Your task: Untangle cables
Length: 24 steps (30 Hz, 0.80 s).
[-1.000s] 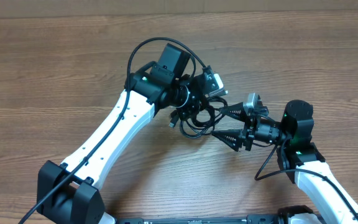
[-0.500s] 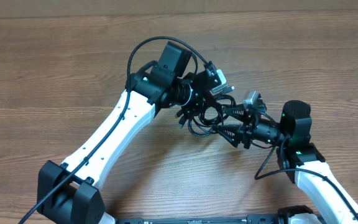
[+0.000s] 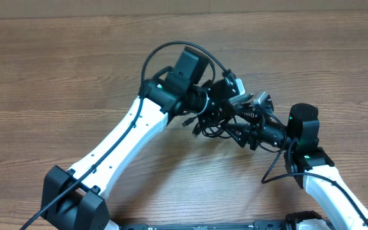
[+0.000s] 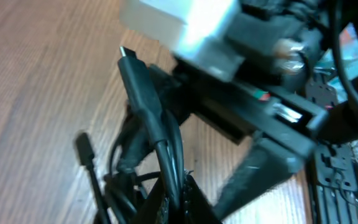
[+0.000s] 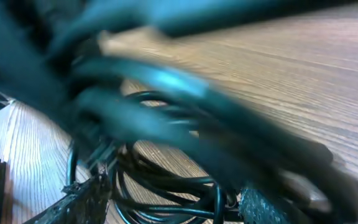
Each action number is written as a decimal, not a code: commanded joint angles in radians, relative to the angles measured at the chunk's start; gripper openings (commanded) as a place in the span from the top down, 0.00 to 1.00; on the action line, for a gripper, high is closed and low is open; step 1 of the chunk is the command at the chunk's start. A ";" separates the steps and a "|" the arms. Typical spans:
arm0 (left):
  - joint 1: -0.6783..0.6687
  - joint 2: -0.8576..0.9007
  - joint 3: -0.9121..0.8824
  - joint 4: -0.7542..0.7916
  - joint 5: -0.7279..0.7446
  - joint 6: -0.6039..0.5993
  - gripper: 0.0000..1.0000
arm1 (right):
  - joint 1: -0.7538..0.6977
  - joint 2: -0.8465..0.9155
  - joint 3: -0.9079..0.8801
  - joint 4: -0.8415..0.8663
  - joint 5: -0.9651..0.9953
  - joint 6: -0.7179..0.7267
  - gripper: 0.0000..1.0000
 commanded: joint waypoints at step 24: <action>-0.014 -0.018 0.014 -0.096 0.072 -0.159 0.96 | 0.005 -0.002 0.021 0.000 0.061 -0.216 0.32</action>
